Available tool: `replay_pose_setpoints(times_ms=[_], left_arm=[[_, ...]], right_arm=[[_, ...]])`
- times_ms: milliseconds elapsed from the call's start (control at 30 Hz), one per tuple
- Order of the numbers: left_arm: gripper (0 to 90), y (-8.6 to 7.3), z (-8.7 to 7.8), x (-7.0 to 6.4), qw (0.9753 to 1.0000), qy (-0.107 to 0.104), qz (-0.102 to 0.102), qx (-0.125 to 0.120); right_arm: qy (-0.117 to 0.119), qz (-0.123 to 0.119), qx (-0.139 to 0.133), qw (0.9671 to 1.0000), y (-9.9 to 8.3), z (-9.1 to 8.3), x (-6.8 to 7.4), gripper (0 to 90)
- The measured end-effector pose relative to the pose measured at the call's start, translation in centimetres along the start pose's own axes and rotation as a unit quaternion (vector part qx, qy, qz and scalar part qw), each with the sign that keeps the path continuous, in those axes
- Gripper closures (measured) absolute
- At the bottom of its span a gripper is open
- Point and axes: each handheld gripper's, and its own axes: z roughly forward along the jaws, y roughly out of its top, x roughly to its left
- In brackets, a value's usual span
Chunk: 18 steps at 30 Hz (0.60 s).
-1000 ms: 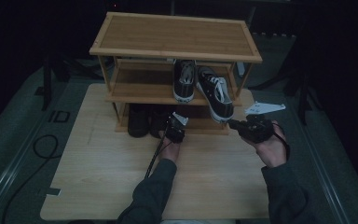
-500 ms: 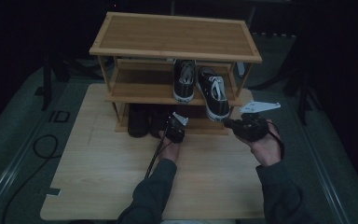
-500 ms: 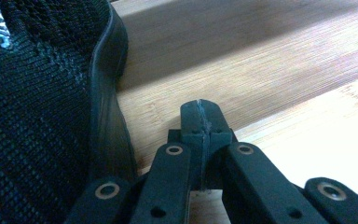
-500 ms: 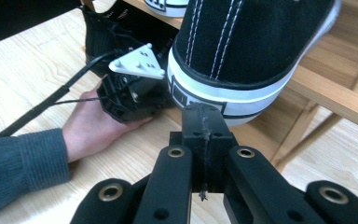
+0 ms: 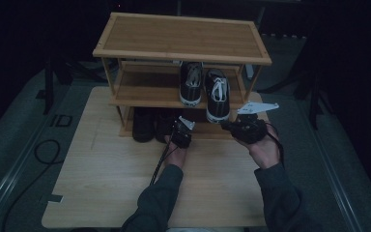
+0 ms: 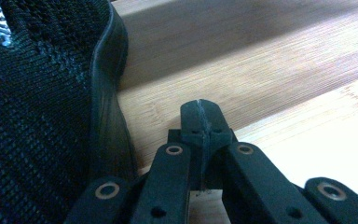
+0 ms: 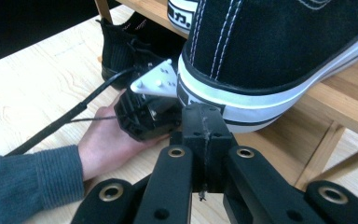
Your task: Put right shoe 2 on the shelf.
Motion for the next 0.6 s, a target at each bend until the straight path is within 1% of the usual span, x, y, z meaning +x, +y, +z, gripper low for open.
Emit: replay_pose_setpoints(times_ms=[200,333,600], left_arm=[[90.0,0.0,0.0,0.0,1.0,0.0,0.0,0.0],[90.0,0.0,0.0,0.0,1.0,0.002,0.001,-0.001],[90.0,0.0,0.0,0.0,1.0,0.001,0.001,-0.001]], right_arm=[[0.006,0.005,-0.004,1.0,0.6,0.8,0.2,90.0],[0.001,0.004,-0.008,1.0,1.0,1.1,0.3,90.0],[-0.008,0.007,-0.006,0.9999,1.2,1.7,0.1,90.0]])
